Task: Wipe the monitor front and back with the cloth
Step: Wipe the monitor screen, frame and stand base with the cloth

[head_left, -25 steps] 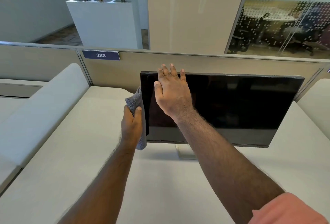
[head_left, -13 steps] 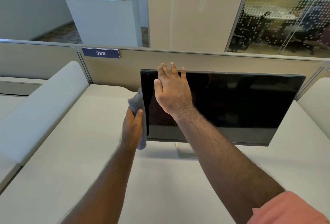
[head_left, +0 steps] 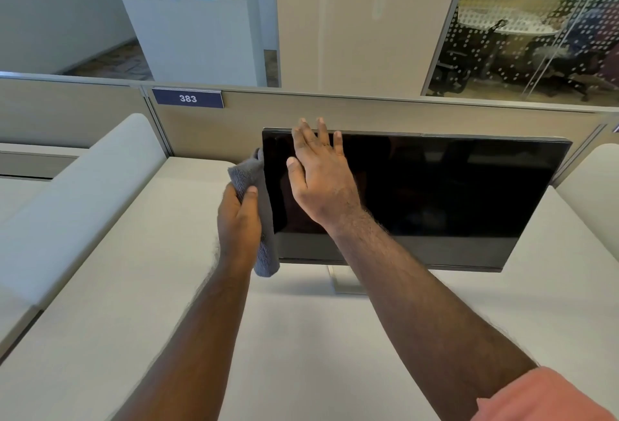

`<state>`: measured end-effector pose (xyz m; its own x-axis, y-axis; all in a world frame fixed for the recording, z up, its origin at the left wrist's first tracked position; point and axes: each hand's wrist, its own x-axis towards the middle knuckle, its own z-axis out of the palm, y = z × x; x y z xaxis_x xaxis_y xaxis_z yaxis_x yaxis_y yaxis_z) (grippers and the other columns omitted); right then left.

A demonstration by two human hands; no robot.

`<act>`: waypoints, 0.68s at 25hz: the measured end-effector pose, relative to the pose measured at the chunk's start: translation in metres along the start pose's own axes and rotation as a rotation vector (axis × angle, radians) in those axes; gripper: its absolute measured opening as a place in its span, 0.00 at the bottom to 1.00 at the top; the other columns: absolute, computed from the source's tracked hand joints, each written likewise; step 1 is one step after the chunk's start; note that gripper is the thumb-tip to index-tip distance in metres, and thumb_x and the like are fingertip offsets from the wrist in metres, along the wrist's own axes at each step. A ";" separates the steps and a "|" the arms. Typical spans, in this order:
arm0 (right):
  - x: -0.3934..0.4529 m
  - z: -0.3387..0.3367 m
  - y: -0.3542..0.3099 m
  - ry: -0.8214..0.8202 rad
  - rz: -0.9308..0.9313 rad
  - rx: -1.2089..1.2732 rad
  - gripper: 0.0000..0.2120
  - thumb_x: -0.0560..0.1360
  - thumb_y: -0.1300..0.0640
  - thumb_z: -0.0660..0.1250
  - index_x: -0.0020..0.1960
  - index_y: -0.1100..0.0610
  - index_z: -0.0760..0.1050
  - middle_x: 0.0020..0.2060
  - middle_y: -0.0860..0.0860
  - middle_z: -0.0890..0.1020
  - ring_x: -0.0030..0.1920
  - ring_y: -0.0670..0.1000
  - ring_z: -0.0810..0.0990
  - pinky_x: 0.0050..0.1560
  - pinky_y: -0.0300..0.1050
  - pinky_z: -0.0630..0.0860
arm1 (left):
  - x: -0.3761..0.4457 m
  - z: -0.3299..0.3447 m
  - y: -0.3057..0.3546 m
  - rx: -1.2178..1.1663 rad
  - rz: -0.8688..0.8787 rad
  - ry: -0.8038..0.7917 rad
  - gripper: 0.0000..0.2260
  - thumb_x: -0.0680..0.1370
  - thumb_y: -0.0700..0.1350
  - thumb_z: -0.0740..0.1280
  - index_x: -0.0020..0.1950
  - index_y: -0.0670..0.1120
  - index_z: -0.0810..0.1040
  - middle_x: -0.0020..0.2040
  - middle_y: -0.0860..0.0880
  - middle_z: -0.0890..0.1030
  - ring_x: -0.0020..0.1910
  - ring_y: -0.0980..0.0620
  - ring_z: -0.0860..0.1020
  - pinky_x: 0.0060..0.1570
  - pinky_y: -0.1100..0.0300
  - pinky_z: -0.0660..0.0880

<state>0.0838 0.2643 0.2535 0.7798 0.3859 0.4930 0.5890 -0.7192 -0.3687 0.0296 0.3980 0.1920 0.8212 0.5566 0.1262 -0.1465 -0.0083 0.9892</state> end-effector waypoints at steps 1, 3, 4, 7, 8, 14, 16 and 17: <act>-0.009 0.001 -0.001 -0.010 -0.025 0.112 0.26 0.82 0.53 0.55 0.78 0.60 0.57 0.78 0.53 0.58 0.80 0.52 0.47 0.78 0.56 0.44 | 0.000 0.001 0.013 -0.048 0.021 0.024 0.07 0.76 0.49 0.62 0.51 0.55 0.78 0.44 0.55 0.83 0.43 0.57 0.80 0.42 0.57 0.76; -0.031 0.005 -0.006 -0.062 -0.059 0.337 0.30 0.82 0.51 0.59 0.79 0.59 0.54 0.79 0.51 0.54 0.79 0.48 0.45 0.79 0.51 0.44 | -0.007 0.004 0.035 -0.138 0.012 -0.004 0.08 0.76 0.47 0.63 0.52 0.51 0.79 0.46 0.51 0.83 0.45 0.54 0.80 0.46 0.54 0.77; -0.041 0.008 -0.009 -0.090 -0.061 0.406 0.32 0.81 0.49 0.60 0.79 0.58 0.52 0.80 0.50 0.52 0.79 0.46 0.44 0.79 0.49 0.46 | -0.012 0.007 0.044 -0.180 -0.011 -0.062 0.09 0.76 0.46 0.63 0.54 0.50 0.80 0.48 0.49 0.84 0.48 0.52 0.82 0.49 0.53 0.78; -0.066 0.014 -0.010 -0.098 0.002 0.473 0.39 0.78 0.47 0.63 0.80 0.54 0.45 0.80 0.47 0.46 0.79 0.43 0.45 0.77 0.41 0.54 | -0.029 0.019 0.060 -0.238 -0.074 -0.317 0.13 0.78 0.45 0.61 0.61 0.50 0.78 0.55 0.48 0.84 0.57 0.50 0.81 0.56 0.53 0.78; -0.072 0.014 -0.007 -0.065 0.036 0.484 0.40 0.78 0.48 0.64 0.80 0.54 0.44 0.80 0.47 0.46 0.79 0.43 0.46 0.76 0.38 0.55 | -0.033 0.024 0.063 -0.239 -0.100 -0.392 0.15 0.78 0.46 0.61 0.63 0.49 0.77 0.57 0.48 0.83 0.59 0.50 0.81 0.57 0.52 0.78; -0.103 -0.010 0.044 0.320 0.510 0.770 0.32 0.78 0.66 0.60 0.79 0.51 0.57 0.71 0.47 0.72 0.69 0.44 0.71 0.66 0.33 0.70 | -0.043 0.054 0.067 0.158 0.054 -0.715 0.18 0.81 0.51 0.59 0.70 0.53 0.73 0.66 0.56 0.77 0.65 0.60 0.74 0.65 0.56 0.71; -0.116 -0.028 0.071 0.579 0.688 0.696 0.29 0.78 0.65 0.59 0.77 0.51 0.62 0.68 0.49 0.76 0.67 0.46 0.74 0.65 0.35 0.71 | -0.036 0.063 0.067 0.440 0.361 -0.467 0.19 0.81 0.49 0.61 0.72 0.51 0.71 0.71 0.56 0.71 0.70 0.60 0.67 0.71 0.51 0.65; -0.121 -0.039 0.085 0.723 0.738 0.638 0.29 0.77 0.65 0.60 0.77 0.53 0.63 0.67 0.50 0.76 0.65 0.45 0.75 0.63 0.31 0.70 | -0.030 0.064 0.068 0.529 0.477 -0.356 0.21 0.80 0.48 0.61 0.73 0.50 0.69 0.73 0.54 0.69 0.74 0.57 0.63 0.74 0.48 0.59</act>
<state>0.0309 0.1340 0.1936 0.7936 -0.5540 0.2515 0.2108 -0.1374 -0.9678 0.0300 0.3272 0.2600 0.8759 0.0955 0.4730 -0.3185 -0.6219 0.7154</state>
